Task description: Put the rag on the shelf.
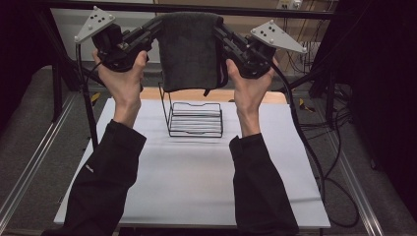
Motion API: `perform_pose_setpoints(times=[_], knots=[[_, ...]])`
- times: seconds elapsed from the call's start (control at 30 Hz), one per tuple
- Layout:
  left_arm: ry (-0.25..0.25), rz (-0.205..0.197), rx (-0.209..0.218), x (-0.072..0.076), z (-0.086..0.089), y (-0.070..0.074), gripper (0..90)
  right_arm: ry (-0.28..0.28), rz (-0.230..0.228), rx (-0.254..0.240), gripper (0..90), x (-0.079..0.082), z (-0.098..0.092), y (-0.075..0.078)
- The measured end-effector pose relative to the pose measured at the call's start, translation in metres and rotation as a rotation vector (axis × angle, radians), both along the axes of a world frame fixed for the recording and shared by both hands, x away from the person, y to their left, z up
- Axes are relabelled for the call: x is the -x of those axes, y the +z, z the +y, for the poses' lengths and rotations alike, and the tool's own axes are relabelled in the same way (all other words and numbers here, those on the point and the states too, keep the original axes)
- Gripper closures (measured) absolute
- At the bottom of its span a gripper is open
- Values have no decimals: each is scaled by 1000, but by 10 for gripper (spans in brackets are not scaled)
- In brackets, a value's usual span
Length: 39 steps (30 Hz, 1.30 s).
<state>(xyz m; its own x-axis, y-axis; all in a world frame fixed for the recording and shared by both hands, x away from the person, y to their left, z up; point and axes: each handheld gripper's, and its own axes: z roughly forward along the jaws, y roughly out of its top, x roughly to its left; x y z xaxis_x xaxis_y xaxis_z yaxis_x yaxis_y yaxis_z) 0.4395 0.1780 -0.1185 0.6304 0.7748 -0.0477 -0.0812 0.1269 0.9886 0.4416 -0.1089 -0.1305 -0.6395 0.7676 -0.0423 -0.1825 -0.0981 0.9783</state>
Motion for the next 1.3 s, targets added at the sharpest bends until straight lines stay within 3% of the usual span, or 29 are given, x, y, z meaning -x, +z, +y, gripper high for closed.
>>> perform_pose_setpoints(times=[0.43,0.8,0.87,1.07,1.3], knots=[[19,-15,8,-16,0,19,817,-5,-20,-17,803,-21,2,21],[40,5,6,-44,-3,24,816,-8,-22,-10,803,-47,2,24],[38,13,20,-48,-4,22,816,-12,-14,-12,803,-50,2,23],[43,43,6,-60,-3,10,817,-21,11,9,803,-59,4,16],[38,75,-35,-71,2,-6,817,-18,67,36,803,-66,8,-3]])
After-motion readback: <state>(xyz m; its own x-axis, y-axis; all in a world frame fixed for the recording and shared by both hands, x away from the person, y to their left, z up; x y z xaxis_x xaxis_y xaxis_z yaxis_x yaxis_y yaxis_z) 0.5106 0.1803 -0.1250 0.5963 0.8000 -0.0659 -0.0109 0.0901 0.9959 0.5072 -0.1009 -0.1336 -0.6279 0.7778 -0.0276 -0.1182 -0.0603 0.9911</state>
